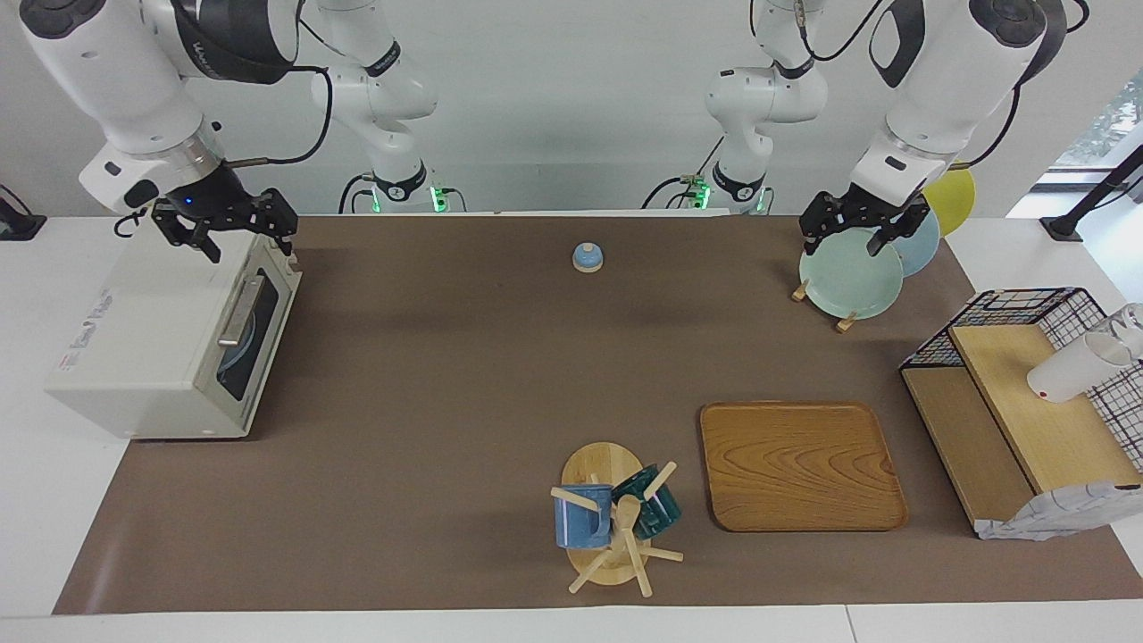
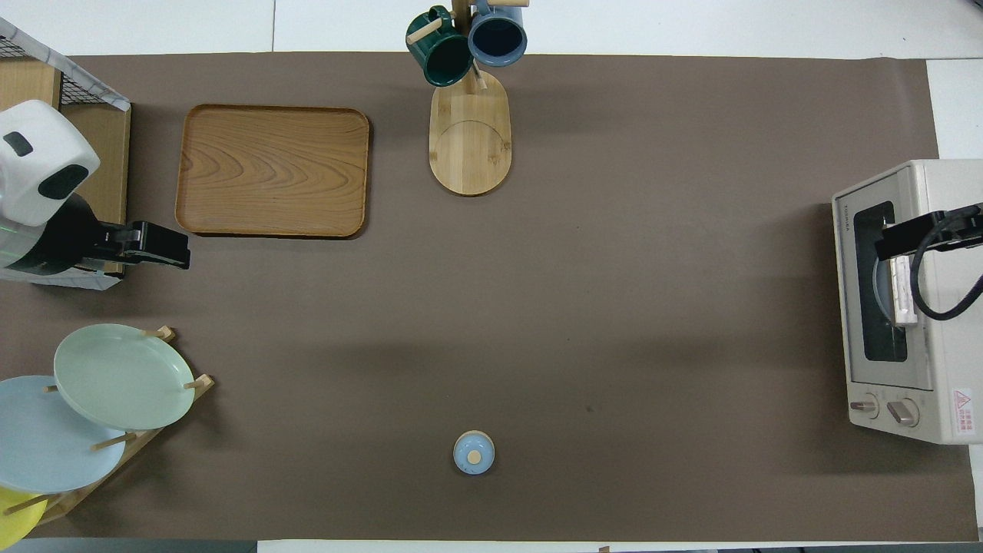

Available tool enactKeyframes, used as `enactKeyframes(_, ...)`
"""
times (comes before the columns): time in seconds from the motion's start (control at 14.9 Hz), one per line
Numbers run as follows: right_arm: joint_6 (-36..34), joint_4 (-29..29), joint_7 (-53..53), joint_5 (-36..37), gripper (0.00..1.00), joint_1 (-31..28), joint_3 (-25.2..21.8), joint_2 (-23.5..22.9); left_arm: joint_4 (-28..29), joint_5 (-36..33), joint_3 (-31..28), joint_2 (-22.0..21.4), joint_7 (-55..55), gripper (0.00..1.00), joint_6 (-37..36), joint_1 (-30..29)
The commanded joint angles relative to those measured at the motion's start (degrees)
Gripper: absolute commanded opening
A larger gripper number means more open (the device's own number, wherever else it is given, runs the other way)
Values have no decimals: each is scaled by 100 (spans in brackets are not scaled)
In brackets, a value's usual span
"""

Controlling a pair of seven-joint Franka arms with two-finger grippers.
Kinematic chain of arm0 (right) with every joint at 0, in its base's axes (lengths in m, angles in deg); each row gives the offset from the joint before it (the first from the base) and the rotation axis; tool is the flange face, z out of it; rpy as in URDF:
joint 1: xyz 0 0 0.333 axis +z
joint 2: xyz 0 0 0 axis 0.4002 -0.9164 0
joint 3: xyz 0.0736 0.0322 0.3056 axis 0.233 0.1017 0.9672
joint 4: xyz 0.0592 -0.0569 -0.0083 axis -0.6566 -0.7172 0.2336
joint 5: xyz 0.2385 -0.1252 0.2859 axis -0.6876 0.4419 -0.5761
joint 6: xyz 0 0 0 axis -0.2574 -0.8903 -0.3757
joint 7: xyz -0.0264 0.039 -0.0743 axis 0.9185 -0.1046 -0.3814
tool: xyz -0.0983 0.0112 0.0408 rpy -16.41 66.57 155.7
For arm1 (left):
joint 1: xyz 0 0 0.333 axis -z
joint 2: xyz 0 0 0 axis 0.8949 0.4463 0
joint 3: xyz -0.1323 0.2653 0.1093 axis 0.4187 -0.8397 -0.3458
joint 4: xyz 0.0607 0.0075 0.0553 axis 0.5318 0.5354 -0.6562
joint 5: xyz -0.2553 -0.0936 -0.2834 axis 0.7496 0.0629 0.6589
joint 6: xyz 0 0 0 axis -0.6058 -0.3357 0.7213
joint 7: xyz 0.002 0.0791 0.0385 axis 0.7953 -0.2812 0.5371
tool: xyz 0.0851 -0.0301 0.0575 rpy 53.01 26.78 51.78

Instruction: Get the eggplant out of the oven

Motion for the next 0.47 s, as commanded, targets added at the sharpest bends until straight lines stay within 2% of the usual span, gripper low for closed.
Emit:
enactKeyframes(0.0, 35, 2, -90, -104, 100, -21, 23, 49, -35, 69, -4, -47, 42, 100, -38, -36)
enactKeyframes(0.4, 62, -33, -82, -140, 100, -30, 23, 93, -35, 78, -4, -47, 42, 100, -47, -36)
